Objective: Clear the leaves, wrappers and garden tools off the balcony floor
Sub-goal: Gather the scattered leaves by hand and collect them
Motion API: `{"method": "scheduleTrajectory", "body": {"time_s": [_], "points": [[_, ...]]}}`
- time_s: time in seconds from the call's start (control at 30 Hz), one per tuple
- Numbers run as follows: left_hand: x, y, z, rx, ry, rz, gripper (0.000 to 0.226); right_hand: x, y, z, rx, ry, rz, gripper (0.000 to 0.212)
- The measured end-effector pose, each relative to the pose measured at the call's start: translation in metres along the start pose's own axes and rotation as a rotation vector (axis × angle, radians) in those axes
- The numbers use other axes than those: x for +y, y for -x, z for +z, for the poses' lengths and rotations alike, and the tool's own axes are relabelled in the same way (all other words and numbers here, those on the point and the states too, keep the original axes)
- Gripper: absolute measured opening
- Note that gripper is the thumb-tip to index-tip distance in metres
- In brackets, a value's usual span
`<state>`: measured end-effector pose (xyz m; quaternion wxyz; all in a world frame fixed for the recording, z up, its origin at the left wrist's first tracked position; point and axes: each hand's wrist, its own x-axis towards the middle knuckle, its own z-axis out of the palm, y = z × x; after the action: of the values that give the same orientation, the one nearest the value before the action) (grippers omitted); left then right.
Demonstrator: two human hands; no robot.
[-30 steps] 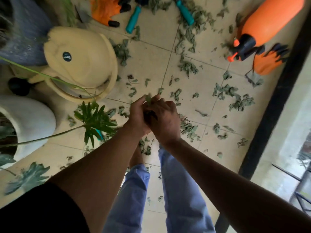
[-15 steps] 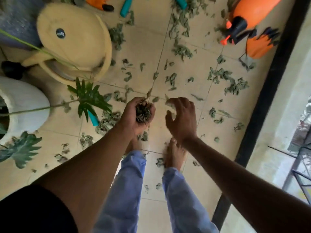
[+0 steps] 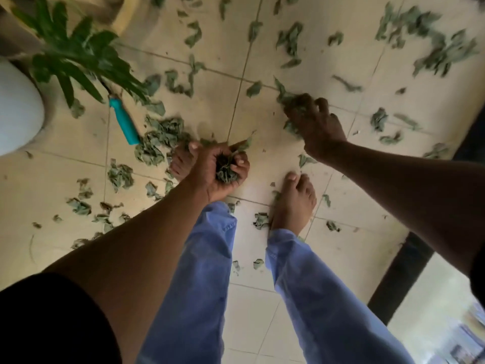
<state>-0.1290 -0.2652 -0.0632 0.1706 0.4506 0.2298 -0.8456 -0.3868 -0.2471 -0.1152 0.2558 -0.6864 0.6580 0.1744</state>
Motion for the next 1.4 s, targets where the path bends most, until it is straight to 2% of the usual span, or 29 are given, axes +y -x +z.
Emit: {"method": "scheduleTrajectory", "body": {"time_s": [0.1,0.2,0.37,0.5,0.63,0.7,0.8,0.87,0.93,1.03,1.17,1.27,1.4], "points": [[-0.005,-0.002,-0.006,0.001,-0.075,-0.031,0.019,-0.001,0.007,0.01,0.04,-0.015,-0.007,0.069],[-0.01,-0.001,-0.007,-0.001,-0.149,-0.036,0.021,0.0,0.013,0.013,0.055,-0.059,0.016,0.056],[-0.019,0.002,0.005,0.105,-0.199,-0.006,0.044,-0.003,0.021,-0.006,0.136,-0.402,0.216,0.033],[-0.033,0.008,0.029,0.182,-0.16,0.034,0.047,-0.017,0.051,-0.059,0.256,-0.758,0.334,0.03],[-0.055,0.018,0.06,0.233,-0.082,0.078,0.04,-0.041,0.098,-0.109,0.37,-1.079,0.322,0.03],[-0.066,0.023,0.078,0.223,-0.057,0.154,0.039,-0.056,0.118,-0.128,0.425,-1.158,0.307,0.031],[-0.079,0.034,0.105,0.189,-0.059,0.225,0.043,-0.077,0.138,-0.147,0.47,-1.094,0.271,0.032],[-0.084,0.038,0.119,0.136,0.008,0.208,0.039,-0.083,0.147,-0.15,0.472,-0.932,0.159,0.034],[-0.085,0.041,0.127,0.077,0.075,0.199,0.052,-0.087,0.152,-0.147,0.43,-0.755,0.016,0.035],[-0.082,0.044,0.128,0.046,0.05,0.275,0.069,-0.091,0.151,-0.138,0.345,-0.586,-0.069,0.042],[-0.082,0.055,0.124,0.08,-0.008,0.318,0.043,-0.103,0.149,-0.124,0.248,-0.483,-0.161,0.052],[-0.084,0.06,0.102,0.086,0.025,0.31,0.054,-0.115,0.149,-0.109,0.252,-0.466,-0.166,0.05],[-0.096,0.074,0.075,0.115,-0.055,0.247,0.031,-0.134,0.161,-0.097,0.274,-0.491,-0.085,0.039]]}}
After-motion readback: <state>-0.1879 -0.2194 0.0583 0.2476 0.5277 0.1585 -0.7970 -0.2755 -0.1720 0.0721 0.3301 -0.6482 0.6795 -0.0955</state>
